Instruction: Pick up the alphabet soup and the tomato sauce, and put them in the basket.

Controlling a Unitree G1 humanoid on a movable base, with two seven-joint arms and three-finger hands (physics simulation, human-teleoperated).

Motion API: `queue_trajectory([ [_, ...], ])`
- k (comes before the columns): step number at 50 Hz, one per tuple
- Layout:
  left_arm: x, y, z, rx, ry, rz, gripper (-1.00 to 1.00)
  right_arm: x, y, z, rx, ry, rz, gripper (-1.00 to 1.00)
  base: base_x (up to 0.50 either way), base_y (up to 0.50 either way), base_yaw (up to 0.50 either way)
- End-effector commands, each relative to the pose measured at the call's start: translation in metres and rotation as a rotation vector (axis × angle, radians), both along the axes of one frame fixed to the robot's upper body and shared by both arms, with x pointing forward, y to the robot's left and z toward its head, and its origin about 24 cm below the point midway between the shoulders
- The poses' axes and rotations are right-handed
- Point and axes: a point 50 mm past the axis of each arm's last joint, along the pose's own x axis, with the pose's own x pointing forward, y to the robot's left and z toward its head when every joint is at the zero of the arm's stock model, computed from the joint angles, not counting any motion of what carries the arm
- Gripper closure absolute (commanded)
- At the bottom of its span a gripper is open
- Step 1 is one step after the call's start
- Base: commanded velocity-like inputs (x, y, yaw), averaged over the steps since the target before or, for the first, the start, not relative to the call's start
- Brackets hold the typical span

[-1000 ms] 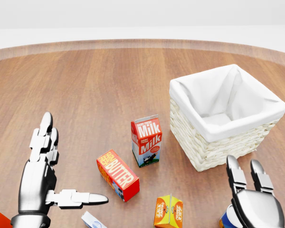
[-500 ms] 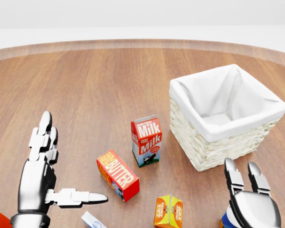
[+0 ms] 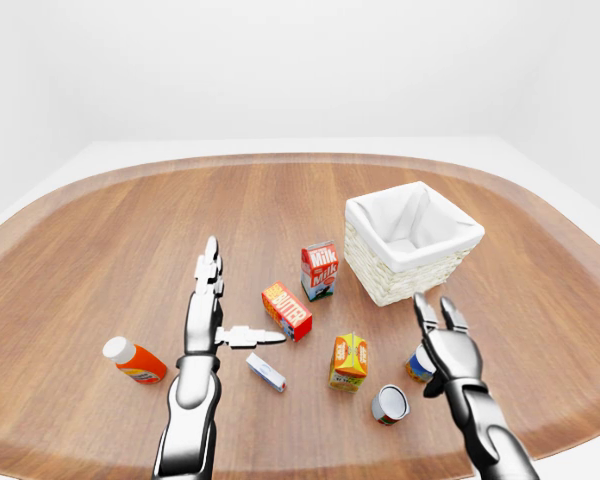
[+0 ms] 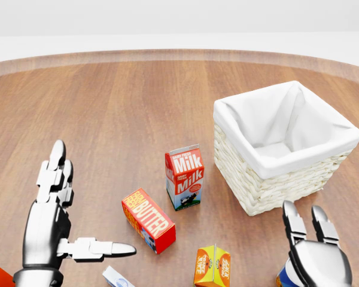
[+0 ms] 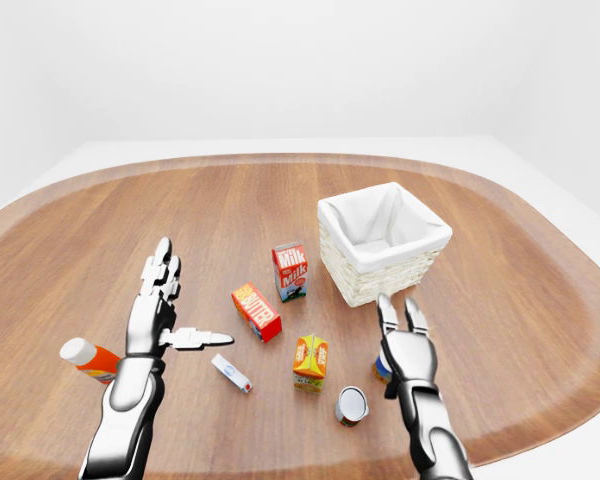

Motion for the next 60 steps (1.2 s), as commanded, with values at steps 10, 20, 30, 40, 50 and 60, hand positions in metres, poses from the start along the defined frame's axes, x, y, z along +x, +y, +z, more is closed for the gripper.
queue_trajectory([
  [10, 0.0, 0.0, -0.002, 0.002, 0.007, -0.002, -1.0, 0.001, -0.006, -0.008, -0.011, 0.018, -0.011, -1.0, 0.0, 0.0, 0.0],
  [20, -0.001, 0.0, -0.001, 0.002, 0.005, -0.002, -1.0, 0.001, -0.007, -0.01, -0.013, 0.023, -0.015, -1.0, 0.0, 0.0, 0.0],
  [30, 0.0, 0.0, -0.001, 0.001, 0.004, -0.001, -1.0, 0.002, -0.007, -0.013, -0.014, 0.03, -0.014, -1.0, 0.0, 0.0, 0.0],
  [40, 0.0, 0.0, 0.001, -0.002, -0.006, 0.002, -1.0, 0.007, -0.01, -0.019, -0.017, 0.044, -0.022, -1.0, 0.0, 0.0, 0.0],
  [50, 0.0, 0.001, 0.002, -0.003, -0.008, 0.004, -1.0, 0.009, -0.011, -0.028, -0.025, 0.062, -0.027, -1.0, 0.0, 0.0, 0.0],
  [60, 0.0, 0.001, 0.0, -0.002, 0.001, 0.003, -1.0, 0.008, -0.009, -0.032, -0.03, 0.071, -0.017, -1.0, 0.0, 0.0, 0.0],
])
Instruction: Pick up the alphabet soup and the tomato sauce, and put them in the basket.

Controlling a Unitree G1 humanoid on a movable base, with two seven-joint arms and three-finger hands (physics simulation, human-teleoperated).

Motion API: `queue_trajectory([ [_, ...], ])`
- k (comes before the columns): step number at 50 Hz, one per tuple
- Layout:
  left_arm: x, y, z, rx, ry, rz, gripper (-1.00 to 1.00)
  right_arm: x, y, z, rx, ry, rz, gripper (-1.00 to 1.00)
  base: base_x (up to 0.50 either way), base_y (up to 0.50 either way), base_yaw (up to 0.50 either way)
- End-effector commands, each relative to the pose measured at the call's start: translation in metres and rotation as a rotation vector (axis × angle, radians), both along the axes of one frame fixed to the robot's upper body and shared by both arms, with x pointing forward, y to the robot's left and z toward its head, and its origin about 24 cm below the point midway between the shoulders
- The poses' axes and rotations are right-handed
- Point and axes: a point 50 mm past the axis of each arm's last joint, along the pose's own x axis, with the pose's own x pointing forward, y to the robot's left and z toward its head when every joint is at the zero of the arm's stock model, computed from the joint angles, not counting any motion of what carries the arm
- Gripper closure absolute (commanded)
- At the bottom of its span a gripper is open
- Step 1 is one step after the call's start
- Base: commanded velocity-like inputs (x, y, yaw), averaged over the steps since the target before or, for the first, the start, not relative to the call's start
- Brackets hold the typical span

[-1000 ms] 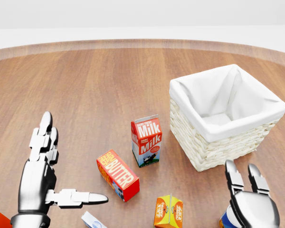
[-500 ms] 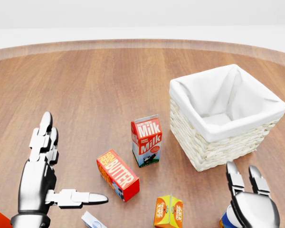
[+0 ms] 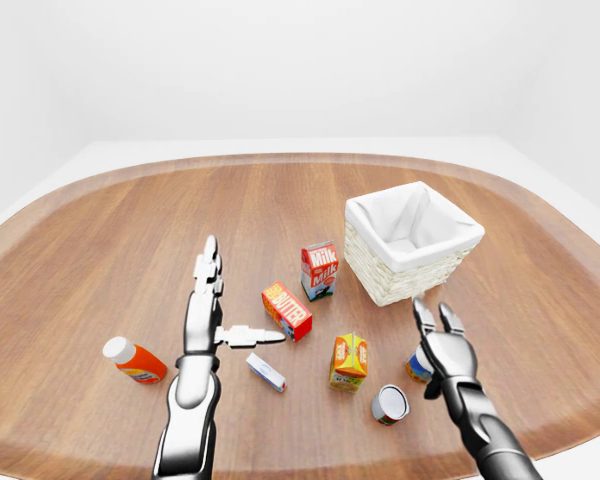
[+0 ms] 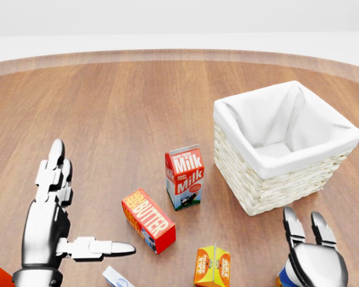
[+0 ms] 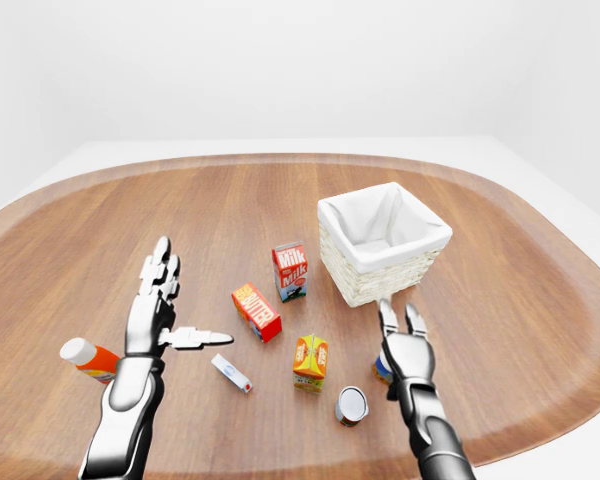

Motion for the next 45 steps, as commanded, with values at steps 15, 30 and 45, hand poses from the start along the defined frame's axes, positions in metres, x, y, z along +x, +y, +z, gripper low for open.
queue_trajectory([
  [15, -0.001, -0.001, -0.002, 0.003, 0.007, -0.003, -1.0, -0.004, 0.001, -0.008, -0.006, 0.024, 0.007, 1.0, 0.0, 0.0, 0.0],
  [30, -0.001, -0.001, -0.002, 0.003, 0.008, -0.004, -1.0, -0.007, 0.004, -0.003, 0.01, 0.01, 0.011, 1.0, 0.0, 0.0, 0.0],
  [45, -0.001, -0.001, -0.002, 0.003, 0.01, -0.004, -1.0, -0.01, 0.006, 0.022, 0.053, -0.064, 0.002, 1.0, 0.0, 0.0, 0.0],
])
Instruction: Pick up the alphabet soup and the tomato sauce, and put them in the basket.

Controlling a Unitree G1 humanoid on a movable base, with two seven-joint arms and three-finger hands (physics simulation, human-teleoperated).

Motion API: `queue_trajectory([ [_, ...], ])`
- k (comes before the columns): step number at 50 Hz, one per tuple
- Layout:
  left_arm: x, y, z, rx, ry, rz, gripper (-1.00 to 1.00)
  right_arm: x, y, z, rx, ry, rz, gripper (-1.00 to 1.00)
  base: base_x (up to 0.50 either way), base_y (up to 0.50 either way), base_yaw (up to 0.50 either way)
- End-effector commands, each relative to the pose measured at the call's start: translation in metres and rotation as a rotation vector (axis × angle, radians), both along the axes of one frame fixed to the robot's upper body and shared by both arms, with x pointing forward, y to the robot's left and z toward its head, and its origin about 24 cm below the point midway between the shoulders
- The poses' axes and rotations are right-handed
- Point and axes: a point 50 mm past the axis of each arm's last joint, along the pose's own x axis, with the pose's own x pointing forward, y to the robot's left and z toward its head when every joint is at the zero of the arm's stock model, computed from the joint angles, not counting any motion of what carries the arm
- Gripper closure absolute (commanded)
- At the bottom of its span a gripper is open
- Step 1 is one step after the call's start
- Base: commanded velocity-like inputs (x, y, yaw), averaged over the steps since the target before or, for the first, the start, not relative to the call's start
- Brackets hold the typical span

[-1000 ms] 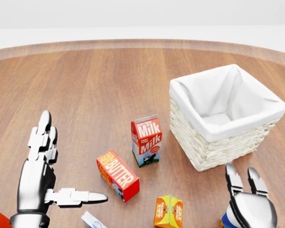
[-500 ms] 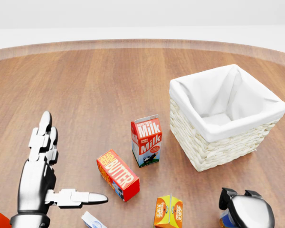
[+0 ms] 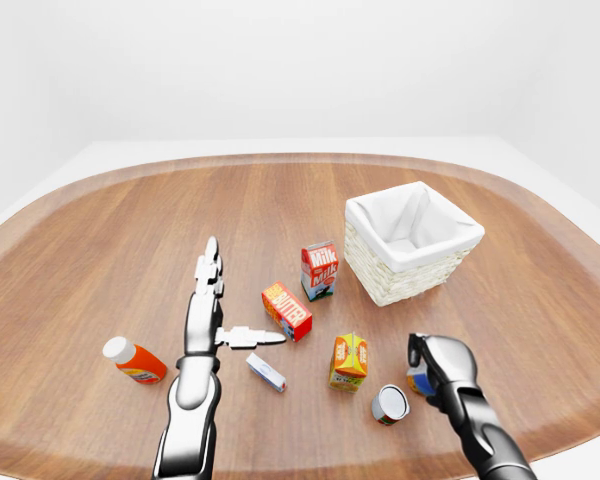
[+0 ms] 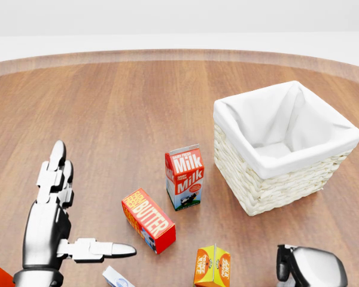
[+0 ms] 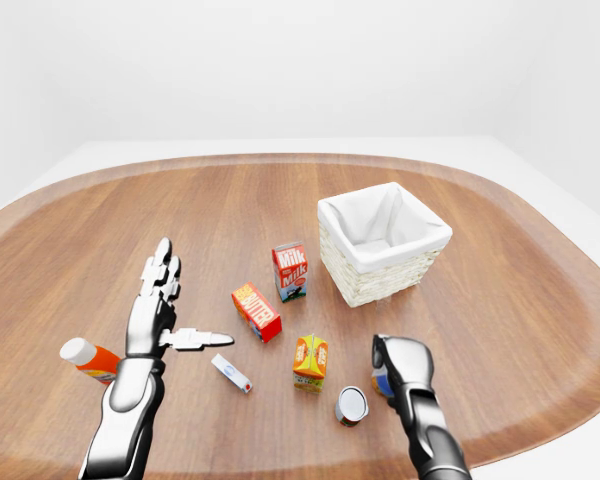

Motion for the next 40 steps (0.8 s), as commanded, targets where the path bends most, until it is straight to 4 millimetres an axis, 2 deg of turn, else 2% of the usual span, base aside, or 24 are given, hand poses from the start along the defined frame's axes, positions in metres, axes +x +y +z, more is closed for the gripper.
queue_trajectory([
  [1, 0.0, 0.0, 0.0, 0.0, 0.002, 0.0, -1.0, -0.002, 0.0, 0.022, 0.018, -0.08, -0.008, 1.0, 0.0, 0.0, 0.0],
  [20, 0.001, 0.001, 0.001, -0.005, -0.006, 0.005, -1.0, -0.01, 0.002, 0.067, 0.112, -0.196, -0.05, 1.0, 0.0, 0.0, 0.0],
  [40, 0.0, 0.0, -0.001, -0.002, 0.004, 0.001, -1.0, -0.015, 0.002, 0.09, 0.173, -0.285, -0.082, 1.0, 0.0, 0.0, 0.0],
])
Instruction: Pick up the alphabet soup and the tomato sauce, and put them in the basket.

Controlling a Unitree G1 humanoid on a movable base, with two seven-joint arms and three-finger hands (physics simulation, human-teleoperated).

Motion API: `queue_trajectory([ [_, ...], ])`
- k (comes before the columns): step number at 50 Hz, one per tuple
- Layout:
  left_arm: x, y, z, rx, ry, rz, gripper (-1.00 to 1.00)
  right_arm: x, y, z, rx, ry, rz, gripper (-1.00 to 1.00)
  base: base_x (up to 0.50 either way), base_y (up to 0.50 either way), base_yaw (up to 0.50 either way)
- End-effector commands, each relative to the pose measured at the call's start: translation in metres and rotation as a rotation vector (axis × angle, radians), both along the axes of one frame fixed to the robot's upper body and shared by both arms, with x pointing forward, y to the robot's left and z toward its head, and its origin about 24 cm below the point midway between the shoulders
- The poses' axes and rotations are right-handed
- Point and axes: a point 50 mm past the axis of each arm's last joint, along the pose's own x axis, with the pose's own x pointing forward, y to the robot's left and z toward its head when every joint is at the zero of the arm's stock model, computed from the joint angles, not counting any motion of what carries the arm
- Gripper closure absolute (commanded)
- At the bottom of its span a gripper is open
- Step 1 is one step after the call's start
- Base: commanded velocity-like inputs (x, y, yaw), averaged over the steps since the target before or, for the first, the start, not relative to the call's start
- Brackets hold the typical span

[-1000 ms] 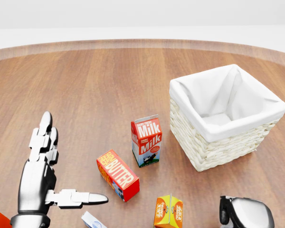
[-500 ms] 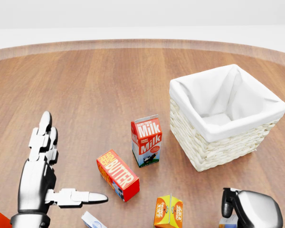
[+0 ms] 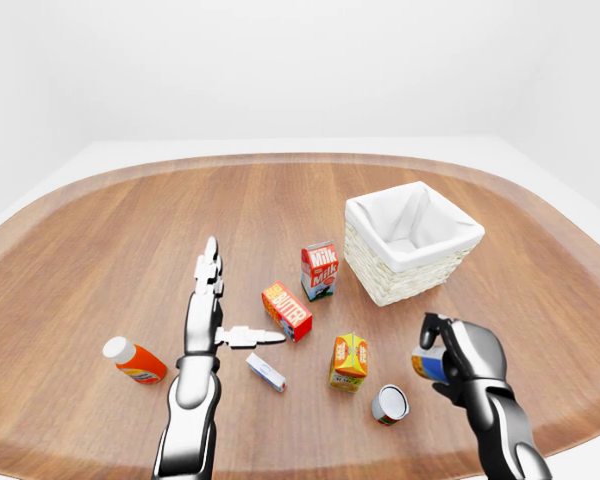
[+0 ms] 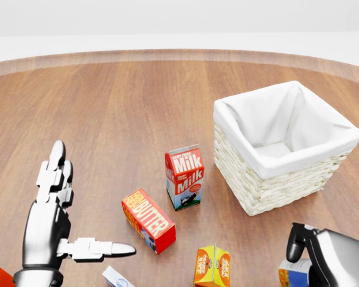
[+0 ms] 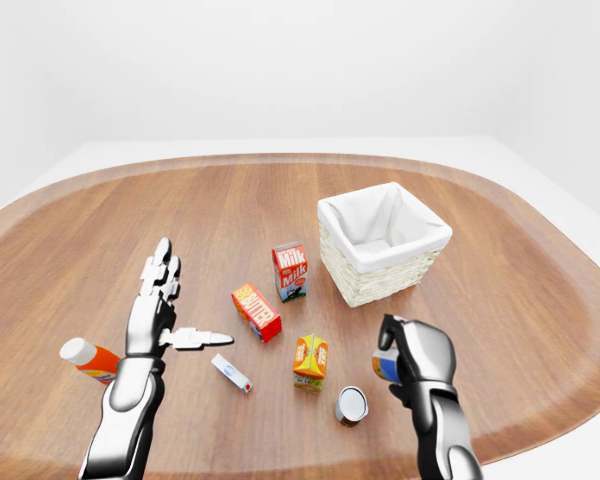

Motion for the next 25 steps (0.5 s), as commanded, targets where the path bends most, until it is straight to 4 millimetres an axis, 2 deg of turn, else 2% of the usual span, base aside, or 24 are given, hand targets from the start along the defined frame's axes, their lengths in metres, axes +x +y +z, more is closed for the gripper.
queue_trajectory([
  [1, 0.0, 0.0, -0.001, 0.001, 0.006, -0.002, -1.0, -0.003, -0.001, 0.021, 0.048, -0.097, -0.024, 1.0, 0.0, 0.0, 0.0],
  [25, 0.0, -0.001, -0.001, 0.001, 0.002, -0.003, -1.0, -0.008, 0.005, 0.068, 0.159, -0.265, -0.006, 1.0, 0.0, 0.0, 0.0],
])
